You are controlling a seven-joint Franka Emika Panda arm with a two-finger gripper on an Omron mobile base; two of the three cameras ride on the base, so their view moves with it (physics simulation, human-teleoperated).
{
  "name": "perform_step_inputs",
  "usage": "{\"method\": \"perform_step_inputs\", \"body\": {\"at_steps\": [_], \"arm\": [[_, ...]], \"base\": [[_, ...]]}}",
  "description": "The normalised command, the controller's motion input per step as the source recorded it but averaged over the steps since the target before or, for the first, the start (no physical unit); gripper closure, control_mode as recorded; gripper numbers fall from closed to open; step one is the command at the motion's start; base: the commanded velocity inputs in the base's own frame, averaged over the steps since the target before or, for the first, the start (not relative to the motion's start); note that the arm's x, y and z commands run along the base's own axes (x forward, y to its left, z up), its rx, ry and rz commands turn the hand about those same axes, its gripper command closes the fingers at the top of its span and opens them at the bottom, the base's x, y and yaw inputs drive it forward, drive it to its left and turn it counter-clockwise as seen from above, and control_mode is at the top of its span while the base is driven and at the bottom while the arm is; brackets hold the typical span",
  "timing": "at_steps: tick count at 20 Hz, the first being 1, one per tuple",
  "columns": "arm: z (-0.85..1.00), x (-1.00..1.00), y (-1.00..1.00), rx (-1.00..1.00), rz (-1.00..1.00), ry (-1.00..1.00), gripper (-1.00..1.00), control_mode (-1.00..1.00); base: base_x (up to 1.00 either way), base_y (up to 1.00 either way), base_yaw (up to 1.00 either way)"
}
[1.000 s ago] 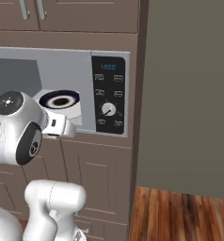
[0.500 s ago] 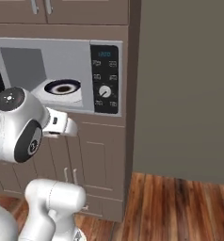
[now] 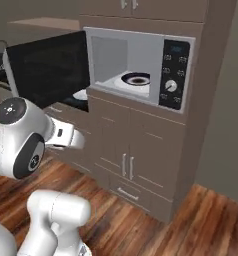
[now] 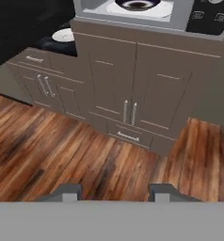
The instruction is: Pick the marshmallow from the microwave and place it on plate located on the counter.
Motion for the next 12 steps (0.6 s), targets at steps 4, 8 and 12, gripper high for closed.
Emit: {"method": "perform_step_inputs", "body": {"at_steps": [4,8,12], "arm": [[0.00,0.00,0.00,0.00,0.00,0.00,1.00,1.00],[0.00,0.00,0.00,0.00,0.00,0.00,1.00,1.00],[0.00,0.00,0.00,0.00,0.00,0.00,1.00,1.00]], "base": [[-0.26,0.00,1.00],[-0.23,0.00,1.00],[0.07,0.00,0.94]]}}
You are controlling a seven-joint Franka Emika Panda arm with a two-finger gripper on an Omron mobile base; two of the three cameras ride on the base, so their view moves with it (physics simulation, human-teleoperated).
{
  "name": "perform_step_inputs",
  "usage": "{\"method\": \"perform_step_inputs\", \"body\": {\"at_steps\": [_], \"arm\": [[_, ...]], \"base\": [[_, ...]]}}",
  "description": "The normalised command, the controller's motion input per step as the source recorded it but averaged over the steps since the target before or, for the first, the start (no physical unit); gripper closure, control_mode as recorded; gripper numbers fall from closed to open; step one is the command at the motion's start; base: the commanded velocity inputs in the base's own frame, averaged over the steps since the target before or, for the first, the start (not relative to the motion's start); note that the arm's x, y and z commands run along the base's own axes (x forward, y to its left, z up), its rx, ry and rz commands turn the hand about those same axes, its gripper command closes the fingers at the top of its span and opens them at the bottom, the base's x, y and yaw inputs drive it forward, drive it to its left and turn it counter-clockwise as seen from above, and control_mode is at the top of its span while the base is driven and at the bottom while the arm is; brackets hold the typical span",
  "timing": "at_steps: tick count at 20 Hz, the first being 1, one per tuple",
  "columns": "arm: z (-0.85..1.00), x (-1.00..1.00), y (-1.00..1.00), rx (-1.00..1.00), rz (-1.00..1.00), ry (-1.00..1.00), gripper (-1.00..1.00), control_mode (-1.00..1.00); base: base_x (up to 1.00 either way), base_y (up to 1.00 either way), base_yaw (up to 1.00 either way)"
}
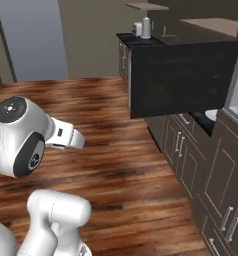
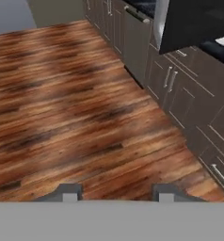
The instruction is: Pick the marshmallow from the microwave and place it on plate located on the counter.
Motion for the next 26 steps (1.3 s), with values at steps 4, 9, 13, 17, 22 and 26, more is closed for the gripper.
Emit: {"method": "perform_step_inputs", "body": {"at_steps": [4,9,13,17,22,26], "arm": [[0.00,0.00,0.00,0.00,0.00,0.00,1.00,1.00],[0.00,0.00,0.00,0.00,0.00,0.00,1.00,1.00],[0.00,0.00,0.00,0.00,0.00,0.00,1.00,1.00],[0.00,0.00,0.00,0.00,0.00,0.00,1.00,1.00],[0.00,0.00,0.00,0.00,0.00,0.00,1.00,1.00],[0.00,0.00,0.00,0.00,0.00,0.00,1.00,1.00]], "base": [[0.65,0.00,0.77],[1.00,0.22,0.22],[1.00,0.26,0.06],[1.00,0.13,0.02],[1.00,0.01,-0.04],[0.96,0.09,-0.52]]}}
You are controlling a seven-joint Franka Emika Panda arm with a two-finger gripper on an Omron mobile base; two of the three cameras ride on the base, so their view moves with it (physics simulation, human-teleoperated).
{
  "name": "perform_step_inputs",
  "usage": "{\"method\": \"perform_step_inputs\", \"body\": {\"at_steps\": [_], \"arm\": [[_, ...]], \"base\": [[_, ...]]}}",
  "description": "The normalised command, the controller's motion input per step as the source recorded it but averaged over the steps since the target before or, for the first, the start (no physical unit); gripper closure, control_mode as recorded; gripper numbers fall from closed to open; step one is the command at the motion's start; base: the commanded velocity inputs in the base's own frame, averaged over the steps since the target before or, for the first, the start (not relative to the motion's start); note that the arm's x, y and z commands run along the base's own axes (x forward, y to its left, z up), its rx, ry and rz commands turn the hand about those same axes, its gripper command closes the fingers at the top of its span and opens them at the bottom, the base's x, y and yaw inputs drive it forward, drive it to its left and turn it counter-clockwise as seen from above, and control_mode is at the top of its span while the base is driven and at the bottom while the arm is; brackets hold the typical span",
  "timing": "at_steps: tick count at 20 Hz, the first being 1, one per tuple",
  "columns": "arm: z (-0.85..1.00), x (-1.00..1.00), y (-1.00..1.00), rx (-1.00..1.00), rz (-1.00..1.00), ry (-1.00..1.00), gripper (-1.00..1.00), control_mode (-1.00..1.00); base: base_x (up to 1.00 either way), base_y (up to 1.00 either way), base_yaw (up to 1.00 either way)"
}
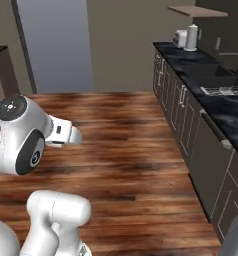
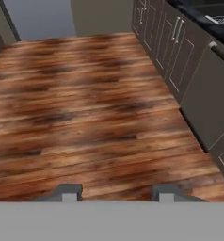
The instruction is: Pick the marshmallow from the microwave and place it on plate located on the counter.
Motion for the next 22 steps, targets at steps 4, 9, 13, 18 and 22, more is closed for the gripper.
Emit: {"method": "perform_step_inputs", "body": {"at_steps": [4,9,13,18,22], "arm": [[0.00,0.00,0.00,0.00,0.00,0.00,1.00,1.00],[0.00,0.00,0.00,0.00,0.00,0.00,1.00,1.00],[0.00,0.00,0.00,0.00,0.00,0.00,1.00,1.00],[0.00,0.00,0.00,0.00,0.00,0.00,1.00,1.00],[0.00,0.00,0.00,0.00,0.00,0.00,1.00,1.00]], "base": [[0.47,0.22,-0.78],[0.20,0.22,-0.88],[0.13,0.19,-0.90],[0.16,0.18,-0.89],[0.60,0.29,-0.72]]}}
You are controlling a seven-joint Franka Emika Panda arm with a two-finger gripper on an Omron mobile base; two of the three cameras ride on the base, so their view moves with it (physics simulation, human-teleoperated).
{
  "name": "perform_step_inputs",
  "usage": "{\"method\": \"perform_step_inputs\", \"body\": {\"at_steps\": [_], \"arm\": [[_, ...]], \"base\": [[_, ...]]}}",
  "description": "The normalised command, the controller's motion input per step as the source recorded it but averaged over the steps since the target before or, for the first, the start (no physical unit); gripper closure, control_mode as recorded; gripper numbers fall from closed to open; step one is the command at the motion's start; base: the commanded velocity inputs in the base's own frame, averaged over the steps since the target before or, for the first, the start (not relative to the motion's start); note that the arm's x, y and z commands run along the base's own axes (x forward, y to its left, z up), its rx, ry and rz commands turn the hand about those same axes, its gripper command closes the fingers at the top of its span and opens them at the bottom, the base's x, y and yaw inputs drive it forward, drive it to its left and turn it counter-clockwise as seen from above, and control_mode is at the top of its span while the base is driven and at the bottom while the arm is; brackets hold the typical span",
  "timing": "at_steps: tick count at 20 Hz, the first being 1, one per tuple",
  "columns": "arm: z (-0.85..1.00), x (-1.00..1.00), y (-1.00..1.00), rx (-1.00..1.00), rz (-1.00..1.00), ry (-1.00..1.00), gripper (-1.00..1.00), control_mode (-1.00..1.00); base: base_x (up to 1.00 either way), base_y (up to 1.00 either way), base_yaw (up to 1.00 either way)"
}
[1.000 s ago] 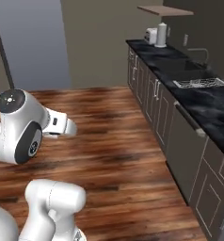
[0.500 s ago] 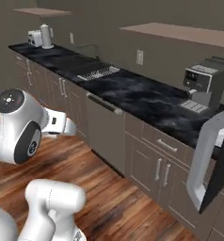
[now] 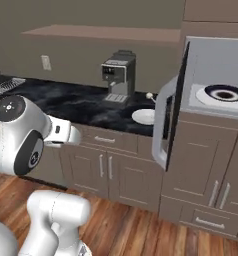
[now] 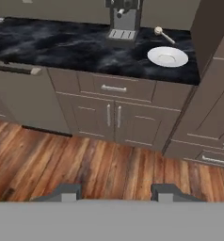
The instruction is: Pick the marshmallow from the microwave and place it on plate located on the counter.
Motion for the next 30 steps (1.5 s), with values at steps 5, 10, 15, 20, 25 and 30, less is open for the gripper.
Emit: {"method": "perform_step_inputs", "body": {"at_steps": [5,10,15,20,25,30], "arm": [[0.00,0.00,0.00,0.00,0.00,0.00,1.00,1.00],[0.00,0.00,0.00,0.00,0.00,0.00,1.00,1.00],[0.00,0.00,0.00,0.00,0.00,0.00,1.00,1.00],[-0.41,0.60,0.01,0.00,0.00,0.00,1.00,-1.00],[-0.99,1.00,-0.02,0.00,0.00,0.18,1.00,-1.00],[-0.93,1.00,-0.06,0.00,0.00,0.28,1.00,-1.00]], "base": [[1.00,0.34,-0.45],[1.00,0.33,-0.39],[1.00,0.11,-0.30],[0.40,0.00,-0.01],[0.00,0.00,0.00],[0.00,0.00,0.00]]}}
